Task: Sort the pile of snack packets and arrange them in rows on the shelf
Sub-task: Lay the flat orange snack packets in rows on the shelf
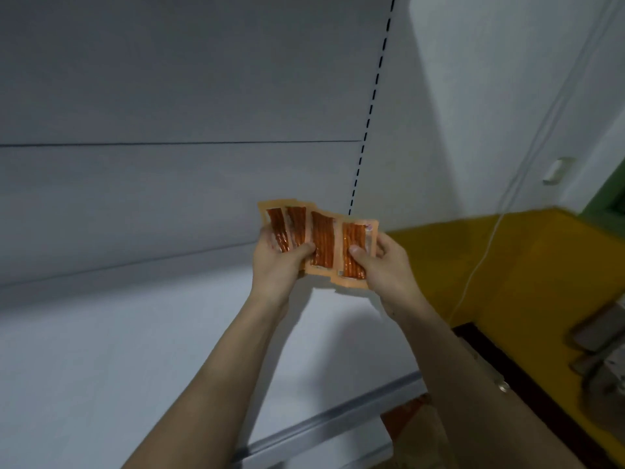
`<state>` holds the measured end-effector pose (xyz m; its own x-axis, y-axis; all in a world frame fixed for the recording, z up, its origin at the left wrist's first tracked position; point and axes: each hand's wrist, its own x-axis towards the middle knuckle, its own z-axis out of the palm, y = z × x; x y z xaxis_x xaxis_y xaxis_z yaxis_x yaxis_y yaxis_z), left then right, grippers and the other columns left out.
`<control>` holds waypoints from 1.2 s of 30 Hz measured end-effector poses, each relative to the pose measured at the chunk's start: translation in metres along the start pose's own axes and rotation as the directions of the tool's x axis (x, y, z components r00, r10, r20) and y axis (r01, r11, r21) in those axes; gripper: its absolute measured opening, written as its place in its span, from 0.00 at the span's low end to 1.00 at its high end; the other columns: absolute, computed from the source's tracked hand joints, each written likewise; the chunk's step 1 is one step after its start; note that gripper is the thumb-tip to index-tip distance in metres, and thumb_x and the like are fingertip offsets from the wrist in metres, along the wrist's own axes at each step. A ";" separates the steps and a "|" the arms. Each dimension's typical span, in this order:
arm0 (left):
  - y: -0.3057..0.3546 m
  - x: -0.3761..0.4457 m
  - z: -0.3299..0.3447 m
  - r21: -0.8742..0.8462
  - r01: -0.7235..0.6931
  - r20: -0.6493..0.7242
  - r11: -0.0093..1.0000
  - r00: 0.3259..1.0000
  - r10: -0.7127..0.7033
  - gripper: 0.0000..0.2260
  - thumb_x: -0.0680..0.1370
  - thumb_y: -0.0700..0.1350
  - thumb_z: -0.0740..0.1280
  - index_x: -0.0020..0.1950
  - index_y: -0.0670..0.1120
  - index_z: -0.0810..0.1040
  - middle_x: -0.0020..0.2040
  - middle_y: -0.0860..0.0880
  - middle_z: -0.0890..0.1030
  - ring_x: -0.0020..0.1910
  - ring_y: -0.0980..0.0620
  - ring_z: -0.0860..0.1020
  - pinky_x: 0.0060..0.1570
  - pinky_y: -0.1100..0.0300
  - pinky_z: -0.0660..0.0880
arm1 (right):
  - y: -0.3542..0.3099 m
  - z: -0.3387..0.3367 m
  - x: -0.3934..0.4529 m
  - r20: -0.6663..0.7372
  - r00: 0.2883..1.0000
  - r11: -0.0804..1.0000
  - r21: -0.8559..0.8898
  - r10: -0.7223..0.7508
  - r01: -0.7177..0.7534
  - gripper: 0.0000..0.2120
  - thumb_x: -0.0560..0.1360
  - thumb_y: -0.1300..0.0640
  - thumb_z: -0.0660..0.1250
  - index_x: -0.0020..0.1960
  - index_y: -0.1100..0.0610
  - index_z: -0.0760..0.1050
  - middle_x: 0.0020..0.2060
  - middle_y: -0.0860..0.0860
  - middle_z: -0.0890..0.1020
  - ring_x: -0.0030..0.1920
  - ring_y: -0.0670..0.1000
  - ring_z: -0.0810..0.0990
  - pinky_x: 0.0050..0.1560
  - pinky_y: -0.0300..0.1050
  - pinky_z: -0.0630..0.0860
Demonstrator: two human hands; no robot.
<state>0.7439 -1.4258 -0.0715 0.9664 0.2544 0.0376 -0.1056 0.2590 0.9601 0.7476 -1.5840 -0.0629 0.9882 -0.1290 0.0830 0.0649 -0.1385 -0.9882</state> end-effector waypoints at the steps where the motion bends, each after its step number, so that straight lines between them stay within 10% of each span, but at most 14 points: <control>1: -0.002 0.011 0.004 -0.004 -0.012 -0.041 1.000 0.999 0.012 0.20 0.74 0.32 0.71 0.64 0.45 0.74 0.55 0.43 0.83 0.54 0.43 0.84 0.49 0.45 0.83 | 0.002 -0.002 0.016 -0.010 1.000 1.000 0.004 0.008 -0.008 0.12 0.79 0.65 0.67 0.60 0.55 0.76 0.52 0.50 0.84 0.50 0.49 0.85 0.45 0.43 0.83; 5: -0.017 0.037 0.017 0.019 -0.041 -0.182 0.999 0.982 0.044 0.20 0.71 0.34 0.72 0.60 0.46 0.75 0.54 0.45 0.84 0.53 0.46 0.84 0.53 0.41 0.81 | 0.019 -0.007 0.077 -0.001 0.999 0.967 -0.250 0.044 -0.043 0.20 0.78 0.66 0.66 0.69 0.56 0.68 0.59 0.53 0.78 0.57 0.55 0.80 0.48 0.47 0.80; 10: -0.036 0.041 0.024 0.036 -0.075 -0.256 0.997 0.963 0.082 0.19 0.75 0.20 0.62 0.62 0.36 0.71 0.47 0.44 0.80 0.37 0.61 0.83 0.36 0.68 0.78 | 0.045 0.011 0.126 0.174 0.985 0.835 -0.542 0.007 0.090 0.21 0.76 0.66 0.65 0.67 0.60 0.66 0.57 0.58 0.78 0.57 0.61 0.78 0.53 0.53 0.77; 13: -0.043 0.054 0.015 0.027 -0.099 -0.310 0.995 0.945 0.102 0.20 0.74 0.22 0.64 0.64 0.35 0.72 0.53 0.40 0.82 0.49 0.49 0.85 0.47 0.56 0.81 | 0.055 0.017 0.133 0.151 0.980 0.598 -0.776 -0.134 0.201 0.24 0.78 0.61 0.66 0.72 0.57 0.65 0.63 0.58 0.71 0.64 0.61 0.71 0.58 0.53 0.71; 21: -0.057 0.064 0.002 0.274 -0.076 -0.288 0.959 0.945 0.157 0.19 0.74 0.31 0.72 0.62 0.44 0.77 0.53 0.49 0.85 0.52 0.54 0.84 0.49 0.59 0.80 | 0.065 0.017 0.112 0.400 0.900 0.384 -0.814 -0.175 0.437 0.14 0.82 0.55 0.59 0.65 0.53 0.74 0.66 0.52 0.72 0.66 0.58 0.68 0.60 0.51 0.70; 30: -0.062 0.065 -0.001 0.220 -0.094 -0.253 0.971 0.956 0.150 0.20 0.74 0.33 0.73 0.63 0.45 0.75 0.53 0.50 0.84 0.51 0.54 0.84 0.54 0.53 0.81 | 0.073 0.021 0.120 0.359 0.913 0.465 -0.786 -0.193 0.408 0.16 0.83 0.55 0.57 0.68 0.53 0.75 0.68 0.52 0.73 0.65 0.59 0.71 0.61 0.51 0.69; 36: -0.059 0.065 -0.006 0.037 -0.108 -0.302 0.993 0.946 0.114 0.21 0.73 0.32 0.73 0.63 0.43 0.75 0.54 0.45 0.85 0.53 0.48 0.84 0.57 0.45 0.80 | 0.032 0.040 0.110 0.192 0.943 0.813 -0.479 -0.271 0.331 0.17 0.82 0.53 0.61 0.68 0.57 0.71 0.53 0.54 0.79 0.49 0.53 0.78 0.44 0.42 0.73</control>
<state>0.8121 -1.4191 -0.1273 0.8316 0.5520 0.0617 -0.2010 0.1954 0.9599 0.8644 -1.5630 -0.0904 0.9411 0.1045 0.3216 0.3135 -0.6258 -0.7142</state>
